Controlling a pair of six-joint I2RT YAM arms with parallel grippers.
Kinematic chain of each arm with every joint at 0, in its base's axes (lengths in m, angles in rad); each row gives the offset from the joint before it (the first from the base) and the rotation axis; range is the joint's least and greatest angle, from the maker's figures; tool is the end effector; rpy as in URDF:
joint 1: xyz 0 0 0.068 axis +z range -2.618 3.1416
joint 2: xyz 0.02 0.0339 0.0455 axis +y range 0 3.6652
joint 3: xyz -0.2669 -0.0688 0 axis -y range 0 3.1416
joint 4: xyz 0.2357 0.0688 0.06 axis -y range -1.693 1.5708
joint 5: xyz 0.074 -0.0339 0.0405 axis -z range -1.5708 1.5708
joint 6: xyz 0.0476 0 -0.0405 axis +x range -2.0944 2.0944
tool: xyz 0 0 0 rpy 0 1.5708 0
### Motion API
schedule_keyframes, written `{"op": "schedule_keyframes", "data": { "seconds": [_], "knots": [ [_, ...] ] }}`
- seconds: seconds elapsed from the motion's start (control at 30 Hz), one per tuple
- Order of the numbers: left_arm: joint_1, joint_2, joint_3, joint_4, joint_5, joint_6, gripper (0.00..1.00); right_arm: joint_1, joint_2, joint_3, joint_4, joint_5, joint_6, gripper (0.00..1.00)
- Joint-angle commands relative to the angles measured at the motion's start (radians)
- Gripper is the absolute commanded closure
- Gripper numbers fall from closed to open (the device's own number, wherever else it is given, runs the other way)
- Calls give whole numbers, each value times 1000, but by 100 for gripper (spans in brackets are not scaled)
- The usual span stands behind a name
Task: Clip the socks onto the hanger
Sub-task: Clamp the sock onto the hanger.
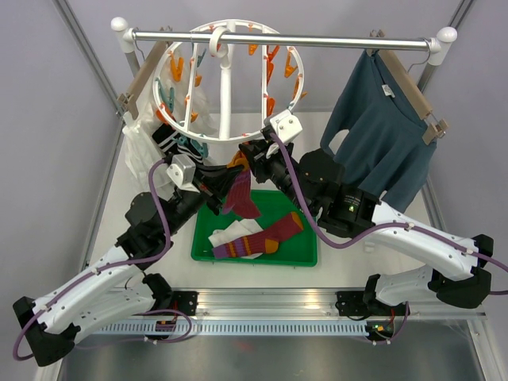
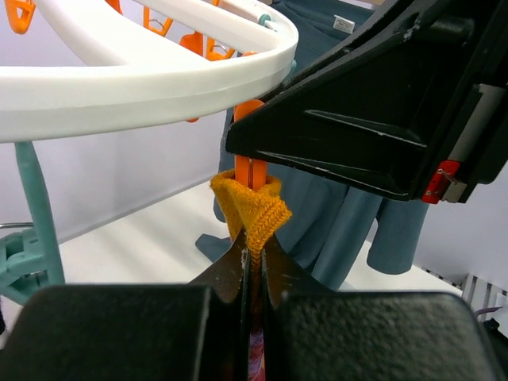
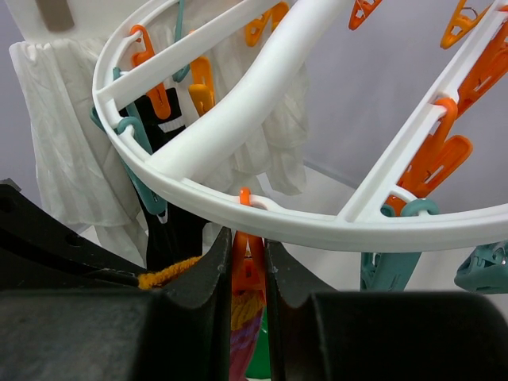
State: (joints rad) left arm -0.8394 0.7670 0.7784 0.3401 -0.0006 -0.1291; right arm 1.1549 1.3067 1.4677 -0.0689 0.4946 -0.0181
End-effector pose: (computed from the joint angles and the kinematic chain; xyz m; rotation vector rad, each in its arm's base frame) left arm 0.1182 -0.1317 0.4033 0.4386 1.1843 -0.8415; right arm 0.1373 0.2550 0.4788 -0.4712 1.4392 0.5510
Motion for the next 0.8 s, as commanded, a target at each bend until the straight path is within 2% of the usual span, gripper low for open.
{"op": "schedule_keyframes", "data": {
  "seconds": [0.0, 0.1, 0.17, 0.2, 0.27, 0.3, 0.4, 0.6, 0.77],
  "knots": [
    [-1, 6, 2, 66, -21, 23, 98, 8, 0, 34, -3, 4, 15, 100],
    [-1, 6, 1, 69, -29, 20, 98, 8, -1, 34, -14, 1, 15, 93],
    [-1, 5, 2, 71, -36, 20, 98, 9, -6, 33, -15, -2, 46, 81],
    [-1, 5, 4, 71, -41, 20, 98, 9, -7, 34, -25, -4, 52, 72],
    [-1, 2, 7, 73, -52, 19, 98, 11, -14, 36, -34, -5, 76, 61],
    [-1, 0, 9, 71, -56, 17, 98, 11, -15, 39, -49, -5, 84, 51],
    [-1, -5, 15, 66, -73, 13, 98, 14, -29, 45, -77, -13, 121, 35],
    [-1, -32, 35, 16, -162, -12, 98, 19, -95, 10, -121, -30, 200, 26],
    [-1, -58, 90, -85, -274, -17, 98, 19, -185, -75, -150, -57, 248, 24]
  ]
}}
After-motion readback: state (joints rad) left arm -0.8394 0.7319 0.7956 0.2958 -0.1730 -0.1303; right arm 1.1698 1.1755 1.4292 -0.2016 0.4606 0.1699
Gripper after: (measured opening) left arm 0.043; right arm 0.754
